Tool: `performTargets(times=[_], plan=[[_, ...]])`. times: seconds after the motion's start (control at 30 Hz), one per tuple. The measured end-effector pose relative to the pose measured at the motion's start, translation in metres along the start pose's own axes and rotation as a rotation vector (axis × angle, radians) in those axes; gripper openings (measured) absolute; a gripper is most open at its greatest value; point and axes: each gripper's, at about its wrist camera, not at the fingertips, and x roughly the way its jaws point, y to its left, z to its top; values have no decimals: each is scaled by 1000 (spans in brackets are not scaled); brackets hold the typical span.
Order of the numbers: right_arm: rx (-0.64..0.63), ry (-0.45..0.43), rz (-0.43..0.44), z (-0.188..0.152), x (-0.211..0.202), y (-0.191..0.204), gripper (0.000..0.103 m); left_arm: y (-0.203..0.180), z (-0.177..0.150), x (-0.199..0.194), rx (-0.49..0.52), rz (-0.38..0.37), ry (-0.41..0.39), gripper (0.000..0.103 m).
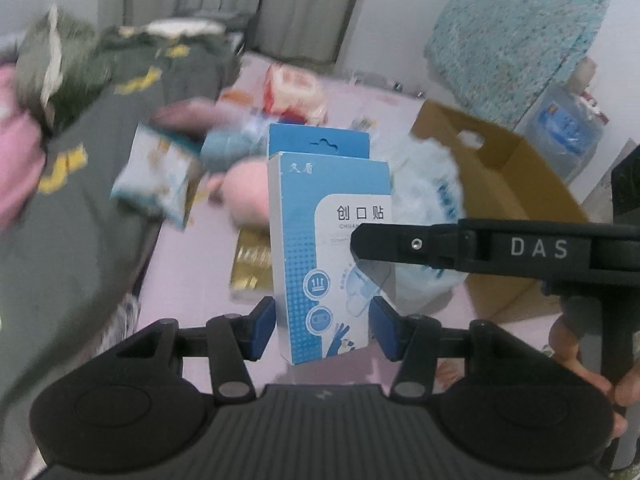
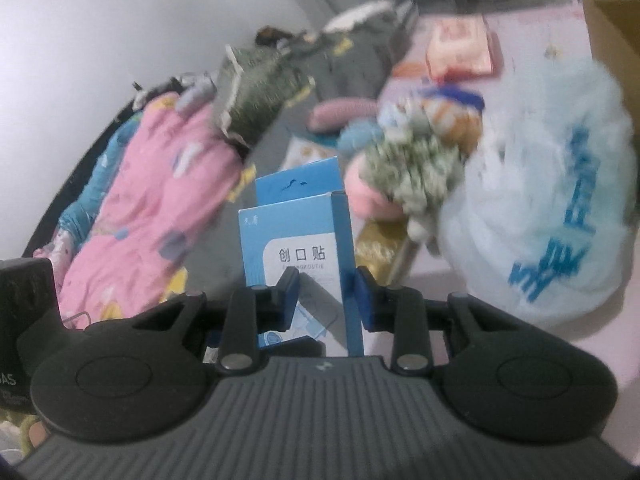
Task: Organize soft objects
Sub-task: 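Carry the bandage box with the right gripper into the cardboard box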
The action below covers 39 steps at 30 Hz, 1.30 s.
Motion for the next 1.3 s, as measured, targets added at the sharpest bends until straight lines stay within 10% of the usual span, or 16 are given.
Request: performTargets(times=[0.33,0.73,1.03,1.3], plan=[[55,-154,-80,59,-89,-35,30,-86,89,19,173,-168,-57,53],[324,-205,-186,150,-156,-217,30,-226,200,167,333,-262,84,53],[464,-57,-189,205,-102,-353,31,-248,213,275,404,-170,226,52],[537,83,-276,199,-33,-409,31,-241,211,265,437,-166,192,55]])
